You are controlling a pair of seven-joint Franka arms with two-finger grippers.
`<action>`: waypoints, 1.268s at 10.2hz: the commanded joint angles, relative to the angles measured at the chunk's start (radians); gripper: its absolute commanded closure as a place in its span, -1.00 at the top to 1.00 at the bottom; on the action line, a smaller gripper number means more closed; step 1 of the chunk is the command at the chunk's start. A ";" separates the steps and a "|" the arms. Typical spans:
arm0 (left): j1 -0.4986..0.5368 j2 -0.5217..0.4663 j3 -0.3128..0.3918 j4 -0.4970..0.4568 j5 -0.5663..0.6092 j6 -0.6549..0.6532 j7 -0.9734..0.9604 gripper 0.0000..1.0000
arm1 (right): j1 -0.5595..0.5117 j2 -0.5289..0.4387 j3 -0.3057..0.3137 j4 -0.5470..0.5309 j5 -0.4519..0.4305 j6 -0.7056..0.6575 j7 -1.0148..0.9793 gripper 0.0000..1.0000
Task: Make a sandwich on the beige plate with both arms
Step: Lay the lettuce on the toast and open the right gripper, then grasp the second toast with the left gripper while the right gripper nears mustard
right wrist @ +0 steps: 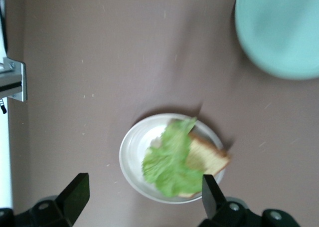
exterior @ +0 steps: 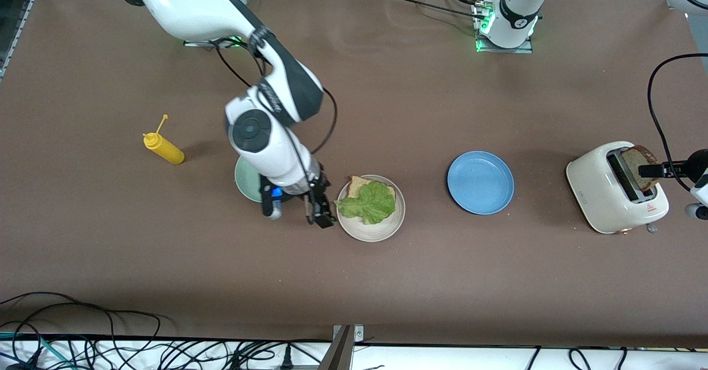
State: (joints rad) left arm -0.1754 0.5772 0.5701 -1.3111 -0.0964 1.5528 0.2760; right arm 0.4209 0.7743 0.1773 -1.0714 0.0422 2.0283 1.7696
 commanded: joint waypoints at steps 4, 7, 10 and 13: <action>0.011 -0.158 -0.004 -0.316 0.018 0.274 -0.015 1.00 | -0.143 -0.145 0.005 -0.031 0.005 -0.339 -0.494 1.00; 0.013 -0.201 -0.006 -0.419 0.017 0.358 -0.044 1.00 | -0.235 -0.202 0.002 -0.036 -0.008 -0.550 -0.912 1.00; 0.013 -0.203 -0.007 -0.431 0.017 0.375 -0.061 0.35 | -0.271 -0.285 -0.138 -0.114 0.002 -0.629 -1.476 1.00; 0.022 -0.198 -0.009 -0.482 0.015 0.449 -0.061 -0.46 | -0.271 -0.358 -0.270 -0.227 0.007 -0.619 -1.953 1.00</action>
State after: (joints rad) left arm -0.1585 0.4104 0.5692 -1.7427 -0.0964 1.9572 0.2323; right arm 0.1440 0.4870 -0.0494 -1.1959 0.0411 1.3958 0.0044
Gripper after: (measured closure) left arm 0.432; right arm 0.000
